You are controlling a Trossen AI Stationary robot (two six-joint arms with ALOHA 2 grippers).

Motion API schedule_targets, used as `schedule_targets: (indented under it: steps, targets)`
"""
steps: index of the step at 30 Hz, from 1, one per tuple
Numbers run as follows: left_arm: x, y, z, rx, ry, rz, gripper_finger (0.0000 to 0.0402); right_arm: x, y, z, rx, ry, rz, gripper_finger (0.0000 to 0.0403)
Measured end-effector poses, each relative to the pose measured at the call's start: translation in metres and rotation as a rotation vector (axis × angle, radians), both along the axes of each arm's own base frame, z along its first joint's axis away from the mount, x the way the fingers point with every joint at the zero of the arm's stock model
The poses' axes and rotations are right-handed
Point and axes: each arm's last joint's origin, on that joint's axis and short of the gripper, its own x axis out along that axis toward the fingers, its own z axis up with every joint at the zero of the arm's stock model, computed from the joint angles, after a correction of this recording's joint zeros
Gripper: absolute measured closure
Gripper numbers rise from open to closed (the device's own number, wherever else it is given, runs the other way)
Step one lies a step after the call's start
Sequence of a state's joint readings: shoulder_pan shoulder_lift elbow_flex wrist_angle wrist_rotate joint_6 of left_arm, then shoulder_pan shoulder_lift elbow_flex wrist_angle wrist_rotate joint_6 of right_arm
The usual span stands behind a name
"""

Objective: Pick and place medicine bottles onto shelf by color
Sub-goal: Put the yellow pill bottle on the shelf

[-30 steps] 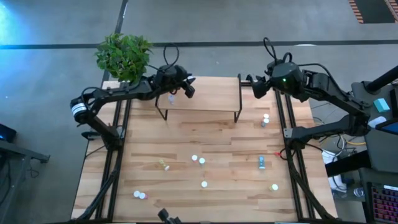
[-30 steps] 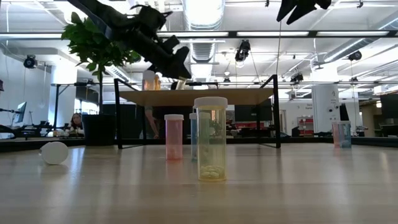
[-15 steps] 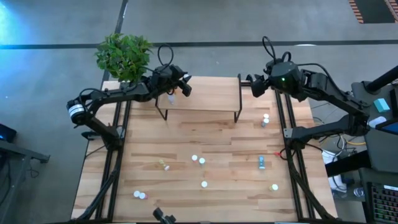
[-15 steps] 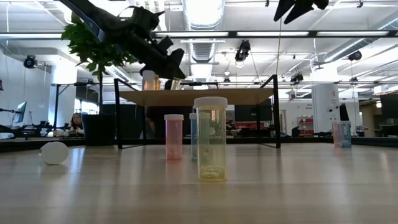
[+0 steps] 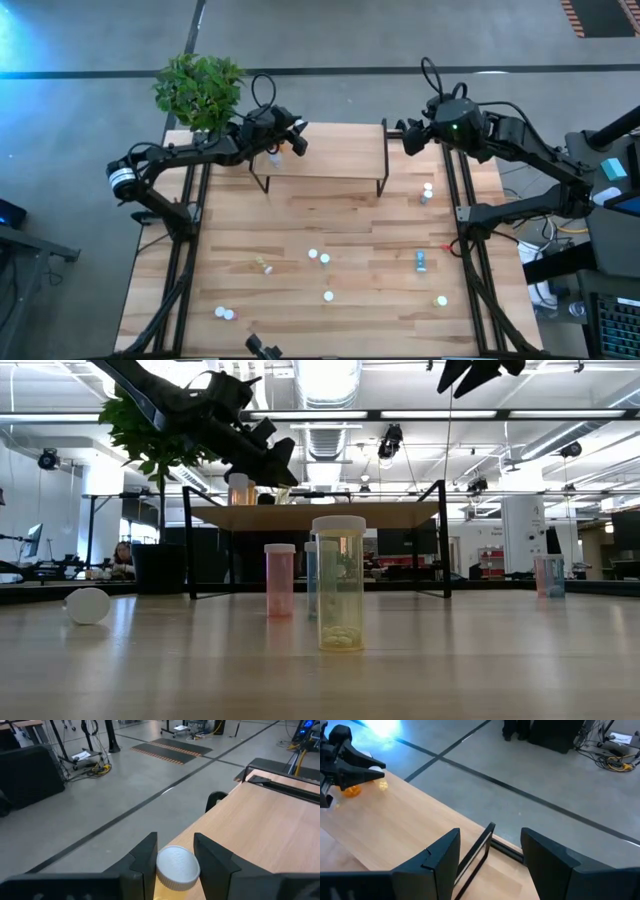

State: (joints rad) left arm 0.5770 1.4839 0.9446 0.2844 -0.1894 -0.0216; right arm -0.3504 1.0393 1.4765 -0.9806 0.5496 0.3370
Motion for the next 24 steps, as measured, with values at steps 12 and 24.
schedule_targets:
  steps: [12, 24]
  targets:
    - [0.000, 0.000, 0.000, -0.004, 0.004, 0.000, 0.0298, 0.000, 0.000, 0.000, 0.001, 0.004, 0.011, 0.0202]
    - [0.004, 0.003, 0.023, 0.013, -0.016, 0.002, 0.0284, -0.001, 0.001, 0.001, -0.001, 0.001, 0.012, 0.0202]
